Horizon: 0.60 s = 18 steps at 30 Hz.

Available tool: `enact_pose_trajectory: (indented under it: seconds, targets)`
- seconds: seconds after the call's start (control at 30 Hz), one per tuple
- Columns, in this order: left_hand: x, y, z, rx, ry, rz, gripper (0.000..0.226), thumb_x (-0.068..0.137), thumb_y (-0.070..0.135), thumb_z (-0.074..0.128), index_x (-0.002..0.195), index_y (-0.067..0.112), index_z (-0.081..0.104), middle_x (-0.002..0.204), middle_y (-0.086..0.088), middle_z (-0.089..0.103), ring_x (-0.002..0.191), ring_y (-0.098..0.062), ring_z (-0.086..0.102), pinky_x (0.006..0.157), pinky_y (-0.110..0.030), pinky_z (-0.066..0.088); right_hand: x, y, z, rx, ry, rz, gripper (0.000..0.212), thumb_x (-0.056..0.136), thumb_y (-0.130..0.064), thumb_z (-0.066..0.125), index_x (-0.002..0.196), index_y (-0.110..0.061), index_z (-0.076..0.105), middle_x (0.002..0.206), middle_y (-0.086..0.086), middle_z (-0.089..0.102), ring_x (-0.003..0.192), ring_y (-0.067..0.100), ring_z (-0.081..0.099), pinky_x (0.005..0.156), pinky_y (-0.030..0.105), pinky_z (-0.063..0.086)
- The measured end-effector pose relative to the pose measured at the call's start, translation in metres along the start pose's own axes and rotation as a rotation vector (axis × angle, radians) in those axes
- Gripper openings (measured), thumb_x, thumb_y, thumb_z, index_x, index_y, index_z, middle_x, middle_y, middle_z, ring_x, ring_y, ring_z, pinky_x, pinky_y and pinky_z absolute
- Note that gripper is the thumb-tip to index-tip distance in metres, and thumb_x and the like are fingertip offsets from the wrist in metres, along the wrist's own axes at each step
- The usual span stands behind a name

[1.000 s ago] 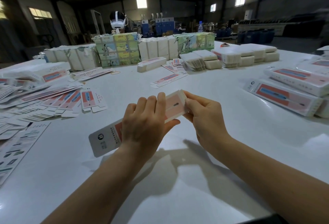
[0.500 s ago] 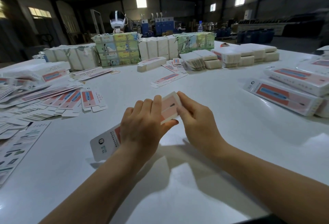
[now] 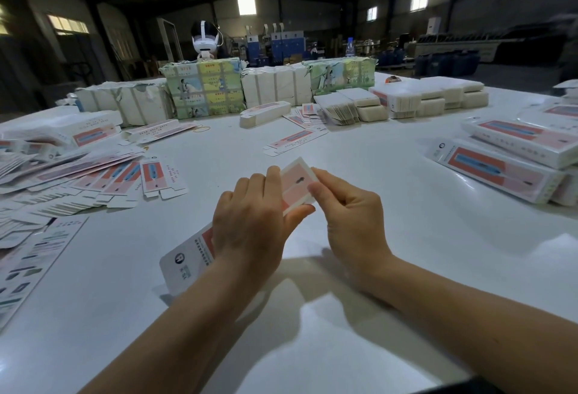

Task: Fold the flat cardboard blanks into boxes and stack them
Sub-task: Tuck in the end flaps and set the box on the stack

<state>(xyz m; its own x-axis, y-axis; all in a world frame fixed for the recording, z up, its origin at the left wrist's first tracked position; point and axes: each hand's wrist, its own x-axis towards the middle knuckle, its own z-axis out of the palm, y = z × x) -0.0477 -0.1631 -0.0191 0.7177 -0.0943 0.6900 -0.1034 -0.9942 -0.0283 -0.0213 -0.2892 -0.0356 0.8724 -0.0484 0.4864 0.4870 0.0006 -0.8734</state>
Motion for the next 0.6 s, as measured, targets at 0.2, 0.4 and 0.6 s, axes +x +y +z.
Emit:
enact_pose_trajectory:
  seconds: [0.2, 0.4, 0.6]
  targets:
    - [0.005, -0.016, -0.004, -0.076, -0.033, 0.068, 0.073, 0.082, 0.058, 0.036, 0.113, -0.004, 0.061, 0.085, -0.018, 0.066, 0.069, -0.036, 0.060, 0.055, -0.039, 0.048, 0.006, -0.004, -0.005, -0.069, -0.158, -0.123, 0.030, 0.091, -0.008, 0.060, 0.119, -0.019, 0.063, 0.113, -0.010, 0.066, 0.106, 0.007, 0.061, 0.088, 0.022, 0.052]
    - [0.004, -0.037, -0.005, -0.017, -0.104, 0.286, 0.071, 0.079, 0.057, 0.048, 0.110, -0.005, 0.062, 0.082, -0.017, 0.064, 0.066, -0.035, 0.059, 0.054, -0.037, 0.046, 0.016, -0.003, -0.015, -0.379, -0.429, -0.311, 0.063, 0.085, -0.008, 0.069, 0.141, -0.010, 0.041, 0.144, -0.002, 0.042, 0.134, 0.013, 0.039, 0.108, 0.028, 0.038]
    - [0.003, -0.043, -0.006, -0.042, -0.163, 0.412, 0.066, 0.080, 0.060, 0.049, 0.104, 0.001, 0.064, 0.077, -0.010, 0.063, 0.063, -0.029, 0.058, 0.055, -0.033, 0.043, 0.020, 0.002, -0.015, -0.591, -0.621, -0.480, 0.057, 0.084, -0.011, 0.070, 0.135, -0.004, 0.049, 0.131, 0.014, 0.055, 0.119, 0.028, 0.049, 0.099, 0.017, 0.030]
